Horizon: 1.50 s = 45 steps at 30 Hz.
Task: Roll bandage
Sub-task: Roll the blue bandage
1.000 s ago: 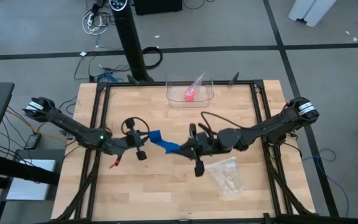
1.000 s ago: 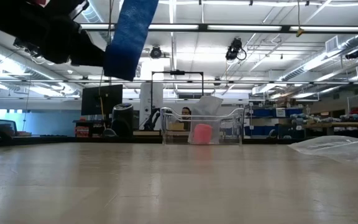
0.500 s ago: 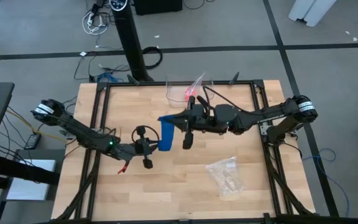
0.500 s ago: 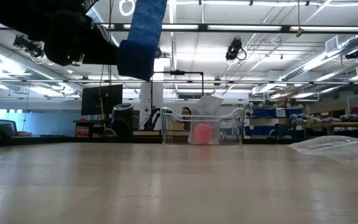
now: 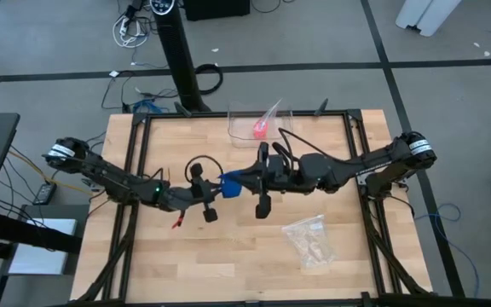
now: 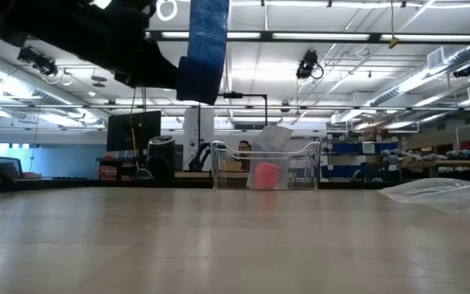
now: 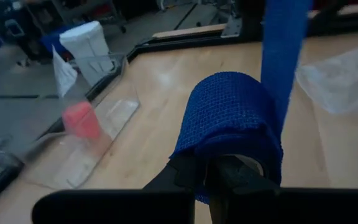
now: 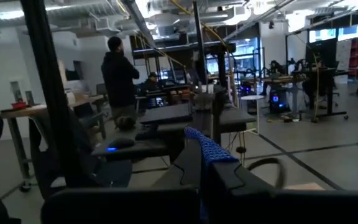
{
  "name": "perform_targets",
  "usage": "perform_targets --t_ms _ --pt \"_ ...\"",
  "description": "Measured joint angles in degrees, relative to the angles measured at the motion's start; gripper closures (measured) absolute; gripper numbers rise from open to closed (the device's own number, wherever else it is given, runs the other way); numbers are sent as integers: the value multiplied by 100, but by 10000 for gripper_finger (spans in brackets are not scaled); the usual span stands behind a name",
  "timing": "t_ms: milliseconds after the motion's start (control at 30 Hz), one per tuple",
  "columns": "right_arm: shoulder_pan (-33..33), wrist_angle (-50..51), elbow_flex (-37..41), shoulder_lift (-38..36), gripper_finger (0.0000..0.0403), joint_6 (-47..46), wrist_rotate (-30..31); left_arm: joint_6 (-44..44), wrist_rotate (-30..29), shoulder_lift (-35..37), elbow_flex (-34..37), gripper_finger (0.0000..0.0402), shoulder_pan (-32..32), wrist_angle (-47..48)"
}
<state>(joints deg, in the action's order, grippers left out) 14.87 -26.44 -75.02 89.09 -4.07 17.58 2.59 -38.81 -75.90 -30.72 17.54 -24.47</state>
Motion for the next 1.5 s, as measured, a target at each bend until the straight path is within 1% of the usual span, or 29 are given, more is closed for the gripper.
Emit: perform_targets --t_ms 167,300,533,633,733,800,900,1033,1167,1333,1500 --pt "157 -128 0 1 403 75 69 495 352 2 0 383 -267 -8" --pt "265 -243 0 1 403 130 88 859 517 2 2 383 -517 -59" --pt "451 -317 0 1 403 194 92 1513 1512 4 7 383 -1006 -754" --pt "529 -376 0 -5 403 370 256 1587 1899 4 9 383 -1151 -908" --pt "569 -477 0 -16 403 508 378 1572 1955 4 9 383 -1275 -747" --pt "579 -608 -18 -19 403 598 392 1353 1952 3 33 383 -1334 -658" --pt "577 -430 -213 -19 403 732 426 876 1976 -35 117 383 -1322 -780" --pt "506 -44 -504 -21 403 1146 762 193 2029 -35 161 383 -1100 -913" --pt "314 40 -614 -27 403 1354 991 -441 2020 -39 173 383 -798 -1218" --pt "-32 163 -619 -27 403 1238 1006 -936 2004 -39 168 383 -379 -1603" --pt "-419 565 -619 -25 403 916 1008 -1063 2000 -41 -2 383 -85 -1618"
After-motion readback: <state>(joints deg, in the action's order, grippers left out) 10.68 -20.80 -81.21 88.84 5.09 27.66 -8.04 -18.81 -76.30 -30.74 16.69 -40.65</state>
